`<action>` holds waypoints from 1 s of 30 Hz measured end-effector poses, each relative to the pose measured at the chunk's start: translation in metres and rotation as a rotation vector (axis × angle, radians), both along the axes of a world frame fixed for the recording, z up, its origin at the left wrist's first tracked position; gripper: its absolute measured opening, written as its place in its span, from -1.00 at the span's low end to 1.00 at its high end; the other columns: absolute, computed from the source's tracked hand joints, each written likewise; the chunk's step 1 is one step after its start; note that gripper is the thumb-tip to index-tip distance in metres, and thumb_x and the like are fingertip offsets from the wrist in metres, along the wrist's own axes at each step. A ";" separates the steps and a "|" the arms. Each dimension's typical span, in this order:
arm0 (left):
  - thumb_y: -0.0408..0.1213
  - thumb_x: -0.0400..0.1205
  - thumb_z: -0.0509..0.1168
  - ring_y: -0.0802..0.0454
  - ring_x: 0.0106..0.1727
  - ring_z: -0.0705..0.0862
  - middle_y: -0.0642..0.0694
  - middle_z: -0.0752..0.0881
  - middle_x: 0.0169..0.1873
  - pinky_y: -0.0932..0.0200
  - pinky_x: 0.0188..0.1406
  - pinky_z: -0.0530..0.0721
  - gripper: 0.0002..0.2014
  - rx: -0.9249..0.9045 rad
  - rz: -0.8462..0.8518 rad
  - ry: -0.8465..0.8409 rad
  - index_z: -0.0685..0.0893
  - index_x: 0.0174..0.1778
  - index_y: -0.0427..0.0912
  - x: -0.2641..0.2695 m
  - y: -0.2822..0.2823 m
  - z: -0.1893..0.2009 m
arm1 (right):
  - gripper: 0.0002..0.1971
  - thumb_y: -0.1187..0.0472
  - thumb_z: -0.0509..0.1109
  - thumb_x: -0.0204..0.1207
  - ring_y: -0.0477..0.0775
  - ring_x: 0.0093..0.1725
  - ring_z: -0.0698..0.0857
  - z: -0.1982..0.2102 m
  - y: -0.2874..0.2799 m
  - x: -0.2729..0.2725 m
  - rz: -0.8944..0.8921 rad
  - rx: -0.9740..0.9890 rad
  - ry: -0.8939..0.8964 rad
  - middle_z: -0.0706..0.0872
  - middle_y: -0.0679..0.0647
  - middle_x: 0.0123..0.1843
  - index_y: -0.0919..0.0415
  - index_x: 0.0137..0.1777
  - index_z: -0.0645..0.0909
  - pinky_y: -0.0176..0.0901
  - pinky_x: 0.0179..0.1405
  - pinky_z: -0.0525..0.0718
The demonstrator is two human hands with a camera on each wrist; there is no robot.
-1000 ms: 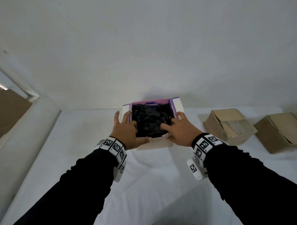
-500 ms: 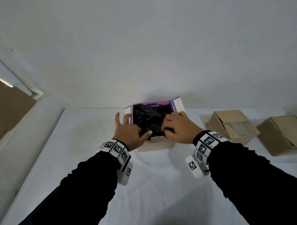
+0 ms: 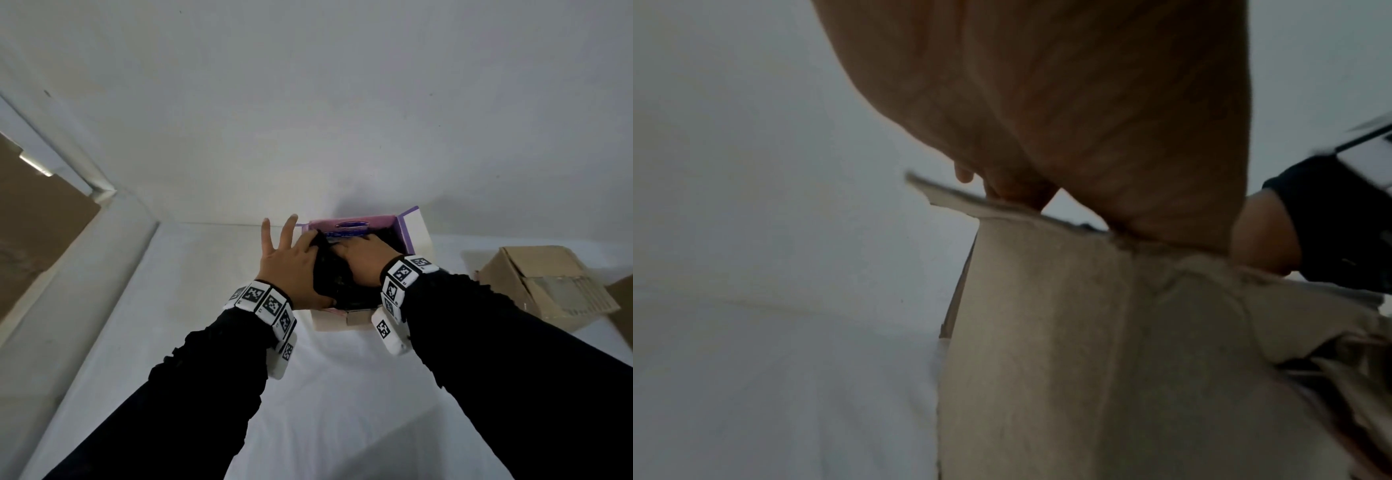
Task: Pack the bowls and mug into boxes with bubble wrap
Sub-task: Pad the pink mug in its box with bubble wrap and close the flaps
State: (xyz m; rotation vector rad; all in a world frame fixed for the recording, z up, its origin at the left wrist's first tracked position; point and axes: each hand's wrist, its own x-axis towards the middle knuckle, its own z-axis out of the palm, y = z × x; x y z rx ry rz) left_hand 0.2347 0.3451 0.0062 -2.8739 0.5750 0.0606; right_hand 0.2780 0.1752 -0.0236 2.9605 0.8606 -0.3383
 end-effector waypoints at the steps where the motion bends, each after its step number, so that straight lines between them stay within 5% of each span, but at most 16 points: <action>1: 0.65 0.18 0.03 -0.26 0.66 -0.15 0.14 0.32 0.53 -0.55 0.41 -0.44 0.04 0.018 -0.012 -0.009 0.34 0.53 0.13 0.001 -0.002 0.000 | -0.52 0.11 0.28 0.51 0.10 0.40 0.57 -0.001 0.000 0.000 -0.008 0.026 0.009 0.58 -0.02 0.45 -0.01 0.46 0.47 0.09 0.38 0.50; 5: 0.67 0.21 -0.18 -0.30 0.65 -0.08 0.14 0.55 0.35 -0.56 0.36 -0.50 0.01 0.111 -0.088 0.003 0.40 0.51 0.21 0.009 -0.011 -0.003 | -0.55 0.11 0.36 0.40 0.18 0.30 0.62 0.008 -0.008 -0.004 -0.003 0.053 -0.068 0.66 0.06 0.30 0.05 0.33 0.55 0.07 0.30 0.51; 9: 0.65 0.20 -0.26 -0.30 0.59 0.00 -0.13 0.28 0.50 -0.53 0.39 -0.49 0.09 0.198 -0.112 -0.019 0.32 0.58 0.11 0.011 -0.019 -0.004 | -0.59 0.04 0.31 0.33 0.25 0.13 0.59 0.023 -0.032 -0.008 -0.092 -0.028 -0.334 0.66 0.15 0.15 0.14 0.17 0.58 0.14 0.13 0.39; 11: 0.64 0.25 -0.20 -0.31 0.59 0.01 -0.17 0.30 0.50 -0.54 0.39 -0.49 0.08 0.224 -0.134 -0.036 0.23 0.62 0.07 0.011 -0.022 -0.005 | -0.59 -0.01 0.26 0.40 0.23 0.12 0.64 0.022 -0.045 -0.009 -0.133 -0.085 -0.354 0.70 0.15 0.13 0.17 0.19 0.56 0.19 0.29 0.32; 14: 0.60 0.27 -0.18 -0.33 0.59 0.02 0.01 0.66 0.16 -0.55 0.36 -0.53 -0.02 0.213 -0.156 -0.022 0.32 0.56 0.15 0.013 -0.023 -0.005 | -0.60 0.01 0.17 0.54 0.22 0.11 0.69 0.012 -0.054 -0.012 -0.127 -0.122 -0.340 0.78 0.13 -0.02 0.19 0.29 0.53 0.30 0.60 -0.09; 17: 0.57 0.27 -0.13 -0.31 0.59 0.02 0.13 0.72 -0.13 -0.54 0.36 -0.53 -0.12 0.176 -0.154 0.010 0.44 0.43 0.22 0.012 -0.021 -0.003 | -0.61 0.10 0.08 0.59 0.21 -0.08 0.71 0.005 -0.047 -0.016 -0.115 -0.105 -0.292 0.76 0.06 -0.29 0.16 0.36 0.50 0.31 0.61 -0.32; 20: 0.62 0.18 -0.13 -0.28 0.58 0.04 0.14 0.69 -0.06 -0.55 0.37 -0.50 -0.02 0.166 -0.138 0.022 0.48 0.39 0.09 0.012 -0.021 -0.003 | -0.62 0.07 0.15 0.56 0.24 0.13 0.66 0.005 -0.047 -0.016 -0.130 -0.092 -0.294 0.79 0.12 -0.11 0.15 0.32 0.54 0.39 0.61 -0.16; 23: 0.66 0.12 -0.13 -0.27 0.58 0.05 -0.05 0.54 0.24 -0.56 0.40 -0.46 0.12 0.187 -0.108 0.010 0.48 0.39 -0.10 0.013 -0.021 -0.006 | -0.64 0.01 0.30 0.45 0.26 0.21 0.60 0.007 -0.051 -0.022 -0.154 -0.085 -0.417 0.78 0.16 -0.03 0.20 0.15 0.63 0.40 0.54 0.15; 26: 0.67 0.08 -0.21 -0.28 0.57 0.02 -0.04 0.56 0.24 -0.58 0.38 -0.46 0.13 0.213 -0.100 0.038 0.49 0.42 0.03 0.014 -0.019 -0.007 | -0.72 -0.01 0.27 0.47 0.24 0.24 0.58 0.007 -0.054 -0.031 -0.179 -0.071 -0.473 0.76 0.08 -0.32 0.18 -0.03 0.65 0.40 0.59 -0.12; 28: 0.66 0.08 -0.20 -0.27 0.58 0.01 0.12 0.67 0.03 -0.58 0.38 -0.45 0.04 0.166 -0.120 0.041 0.51 0.36 0.18 0.015 -0.018 -0.008 | -0.70 0.01 0.19 0.52 0.22 0.34 0.54 0.008 -0.052 -0.034 -0.207 -0.086 -0.429 0.76 0.06 -0.32 0.17 -0.02 0.66 0.37 0.57 -0.39; 30: 0.64 0.11 -0.12 -0.24 0.59 0.01 0.19 0.69 -0.09 -0.57 0.39 -0.43 -0.07 0.119 -0.128 0.047 0.56 0.27 0.21 0.014 -0.018 -0.006 | -0.71 0.03 0.18 0.55 0.22 0.39 0.51 0.008 -0.051 -0.037 -0.217 -0.111 -0.396 0.78 0.07 -0.20 0.15 0.03 0.66 0.38 0.55 -0.39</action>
